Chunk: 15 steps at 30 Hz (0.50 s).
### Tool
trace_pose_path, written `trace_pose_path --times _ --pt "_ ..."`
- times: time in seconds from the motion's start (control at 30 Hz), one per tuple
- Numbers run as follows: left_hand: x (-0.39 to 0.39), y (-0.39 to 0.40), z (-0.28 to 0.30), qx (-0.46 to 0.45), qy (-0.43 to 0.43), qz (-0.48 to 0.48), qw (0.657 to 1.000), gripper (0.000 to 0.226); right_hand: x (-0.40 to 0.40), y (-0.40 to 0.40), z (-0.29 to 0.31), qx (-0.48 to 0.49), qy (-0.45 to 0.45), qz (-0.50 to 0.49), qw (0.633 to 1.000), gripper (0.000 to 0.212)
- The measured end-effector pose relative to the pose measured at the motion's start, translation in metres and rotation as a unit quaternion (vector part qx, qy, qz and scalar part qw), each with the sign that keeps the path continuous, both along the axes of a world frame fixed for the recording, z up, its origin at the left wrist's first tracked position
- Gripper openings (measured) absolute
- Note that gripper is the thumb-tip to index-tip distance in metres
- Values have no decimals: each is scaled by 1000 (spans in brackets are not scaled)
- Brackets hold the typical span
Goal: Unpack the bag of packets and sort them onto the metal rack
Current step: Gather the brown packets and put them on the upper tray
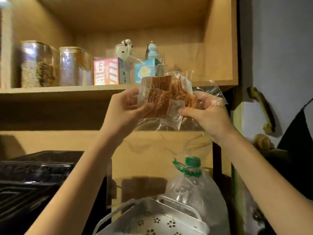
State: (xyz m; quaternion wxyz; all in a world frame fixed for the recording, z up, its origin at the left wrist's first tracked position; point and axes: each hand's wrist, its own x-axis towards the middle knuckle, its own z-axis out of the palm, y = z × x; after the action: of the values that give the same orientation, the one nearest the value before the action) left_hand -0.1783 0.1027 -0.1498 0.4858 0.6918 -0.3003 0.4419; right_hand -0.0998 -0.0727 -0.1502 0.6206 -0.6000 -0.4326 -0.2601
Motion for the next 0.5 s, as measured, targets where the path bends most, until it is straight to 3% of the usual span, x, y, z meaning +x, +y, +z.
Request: trace_pose_path --times 0.23,0.37,0.5 --pt "13 21 -19 -13 18 11 1000 23 23 15 -18 -28 28 44 998 27" --pt "24 33 -51 -27 83 30 996 22 39 25 -56 -45 98 29 994 35" --pt "36 41 -91 -45 162 36 985 26 48 31 -100 -67 146 21 987 29"
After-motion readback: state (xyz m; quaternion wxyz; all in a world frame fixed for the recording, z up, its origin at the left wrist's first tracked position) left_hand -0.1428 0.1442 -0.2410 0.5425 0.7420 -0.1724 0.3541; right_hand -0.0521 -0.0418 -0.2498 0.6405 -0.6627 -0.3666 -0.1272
